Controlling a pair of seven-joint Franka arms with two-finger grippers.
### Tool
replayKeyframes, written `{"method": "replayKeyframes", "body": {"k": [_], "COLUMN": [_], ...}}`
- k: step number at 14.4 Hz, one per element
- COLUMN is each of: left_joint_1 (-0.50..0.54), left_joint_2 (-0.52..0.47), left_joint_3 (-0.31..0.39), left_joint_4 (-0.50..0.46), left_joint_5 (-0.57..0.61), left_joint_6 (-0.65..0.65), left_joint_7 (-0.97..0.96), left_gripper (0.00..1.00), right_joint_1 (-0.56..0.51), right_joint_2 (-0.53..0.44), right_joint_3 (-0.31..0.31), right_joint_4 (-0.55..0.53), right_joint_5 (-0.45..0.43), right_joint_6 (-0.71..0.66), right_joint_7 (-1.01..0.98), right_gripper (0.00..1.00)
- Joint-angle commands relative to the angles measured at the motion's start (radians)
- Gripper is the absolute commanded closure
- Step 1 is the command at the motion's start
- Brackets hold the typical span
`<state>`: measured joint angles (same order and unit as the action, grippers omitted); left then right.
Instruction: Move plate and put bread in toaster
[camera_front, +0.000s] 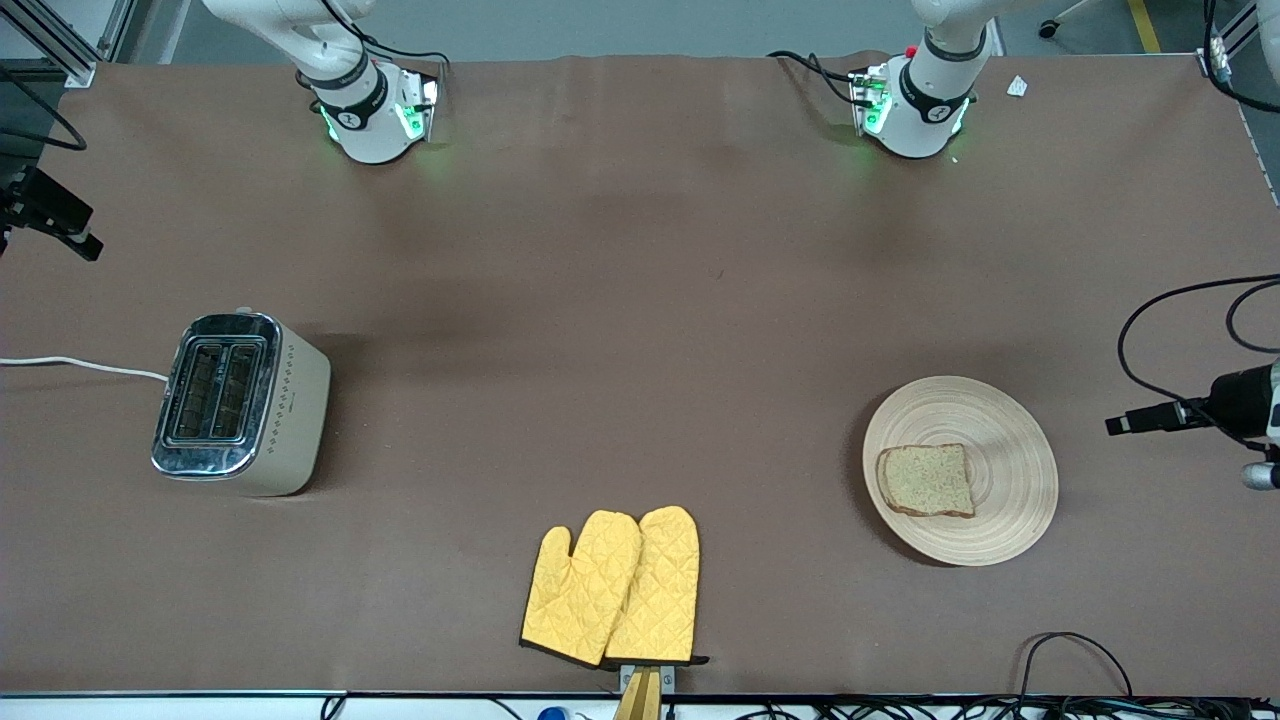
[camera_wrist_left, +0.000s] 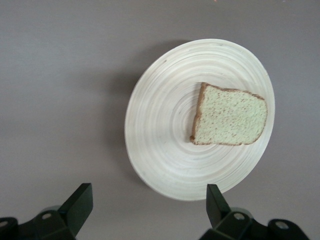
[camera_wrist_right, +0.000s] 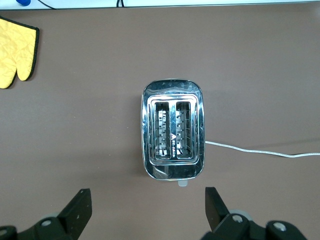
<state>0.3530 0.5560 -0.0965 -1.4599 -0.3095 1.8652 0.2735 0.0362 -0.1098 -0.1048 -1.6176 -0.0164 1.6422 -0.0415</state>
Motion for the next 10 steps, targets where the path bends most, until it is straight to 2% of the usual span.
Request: {"method": "replayKeyframes", "body": {"k": [1,3,6,7,10], "left_joint_1": [0.033,0.053,0.084,0.092,0.098], "left_joint_2": [0.117,0.172,0.243,0.261,0.288], "left_joint_3": [-0.003,-0.003,-0.003,-0.003,-0.003], "left_joint_4": [0.039,0.039,0.039,0.039,0.039], "left_joint_5": [-0.112,-0.202,-0.345,-0.359,-0.384], "left_joint_6": [0.055,0.066,0.066,0.066,0.068], "left_joint_7": [0.143,0.237,0.433,0.484,0.518], "left_gripper": [0.01,0.07,0.24,0.3,0.39], "right_joint_1": [-0.009,-0.009,-0.009,-0.009,-0.009], "right_joint_2": [-0.005,-0.005,-0.004,-0.004,-0.005], "right_joint_3": [0.005,0.005,0.005,0.005,0.005], "right_joint_4": [-0.004,-0.004,-0.004,-0.004,-0.004], "right_joint_5": [0.0,0.0,0.0,0.0,0.0], "right_joint_6": [-0.001,-0.001,0.002,0.002,-0.001], "right_joint_7": [0.008,0.008,0.008,0.008,0.008], "right_gripper": [0.0,0.0,0.0,0.0,0.0]}}
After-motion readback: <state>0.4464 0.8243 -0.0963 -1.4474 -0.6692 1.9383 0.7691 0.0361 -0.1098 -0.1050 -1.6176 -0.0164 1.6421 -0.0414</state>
